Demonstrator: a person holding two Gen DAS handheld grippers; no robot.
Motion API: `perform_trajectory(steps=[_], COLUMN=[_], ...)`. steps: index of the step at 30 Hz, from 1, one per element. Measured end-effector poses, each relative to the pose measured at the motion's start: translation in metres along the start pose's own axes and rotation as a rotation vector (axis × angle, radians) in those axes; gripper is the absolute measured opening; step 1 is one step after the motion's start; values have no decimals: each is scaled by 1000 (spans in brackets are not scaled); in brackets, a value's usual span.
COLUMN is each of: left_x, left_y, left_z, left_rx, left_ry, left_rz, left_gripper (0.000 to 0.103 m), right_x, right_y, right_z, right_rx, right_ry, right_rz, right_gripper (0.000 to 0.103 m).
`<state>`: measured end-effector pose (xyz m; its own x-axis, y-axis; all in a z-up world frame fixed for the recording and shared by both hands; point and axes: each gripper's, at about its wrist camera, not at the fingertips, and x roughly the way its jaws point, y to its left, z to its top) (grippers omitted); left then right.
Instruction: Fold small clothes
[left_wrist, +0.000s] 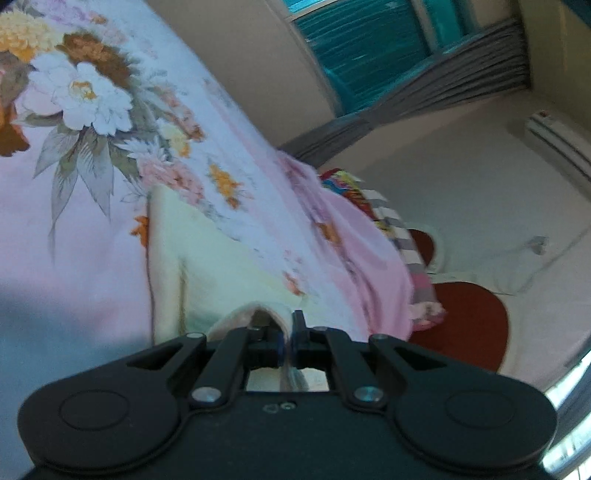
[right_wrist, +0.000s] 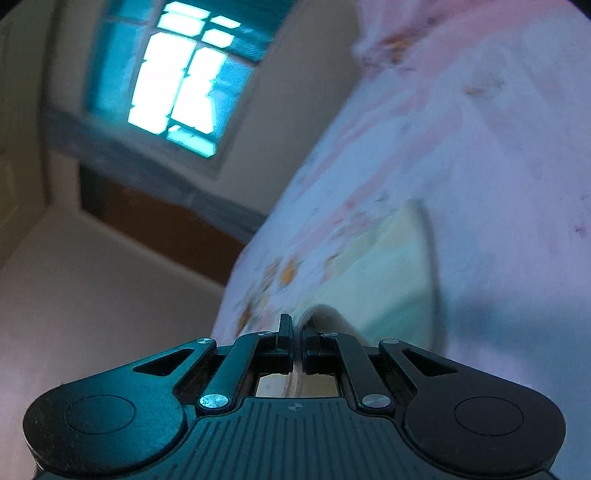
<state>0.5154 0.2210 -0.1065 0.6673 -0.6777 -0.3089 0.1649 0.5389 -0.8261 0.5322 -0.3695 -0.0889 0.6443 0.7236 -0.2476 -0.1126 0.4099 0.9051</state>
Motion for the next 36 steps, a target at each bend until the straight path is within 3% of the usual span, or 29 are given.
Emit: perform_trajectory(steps=[3,5,7,9,12,14,15,16,17,20,25,27,28,29,30,34,36], left_x=[28,29,20,10,8,17,19,24,27,32,47,59,62,61,59,29,21], left_y=[20,28,21,13,6,3,2,3,2,6,17,22,23,23,24,4,-8], left_z=[4,0,-4,-9,-12,-10,-11,-10,-9,0,24,33,36,37,37,37,34], left_rx=[-82,-138,-123,-90,-63,-47,-49,-45,-35,-53,-110,-133,-122,-109,-104,84,204], left_ry=[34,27,22,24,47,70,78,86,81,43,-3,20,20,7,1,-59,-52], left_rz=[145,110,72,60,52,84,78,81,99,62,42,38,70,92,89,127,183], left_gripper=[7,11,33,39,32,23,7,3,3,2,1,2,2,4,17,24,24], right_x=[24,26,19,10,10,14,19,24,27,28,37,37,39,38,37,32,37], right_y=[-35,-50,-50,-45,-40,-39,-39,-39,-37,-27,-41,-49,-52,-55,-53,-24,-10], right_z=[8,6,2,-4,-5,-4,-3,-1,-1,4,25,37,42,43,43,34,29], right_rx=[140,193,192,142,106,109,112,103,80,12,110,144,149,142,112,-148,-264], right_ry=[19,25,30,49,77,88,95,108,125,95,12,-51,-61,-70,-77,-19,10], right_rz=[-111,-86,-47,-34,-12,-7,-4,-9,-27,-32,12,-20,-40,-64,-89,-121,-152], right_gripper=[5,5,5,5,5,5,6,17,24,24,25,25,25,25,25,25,25])
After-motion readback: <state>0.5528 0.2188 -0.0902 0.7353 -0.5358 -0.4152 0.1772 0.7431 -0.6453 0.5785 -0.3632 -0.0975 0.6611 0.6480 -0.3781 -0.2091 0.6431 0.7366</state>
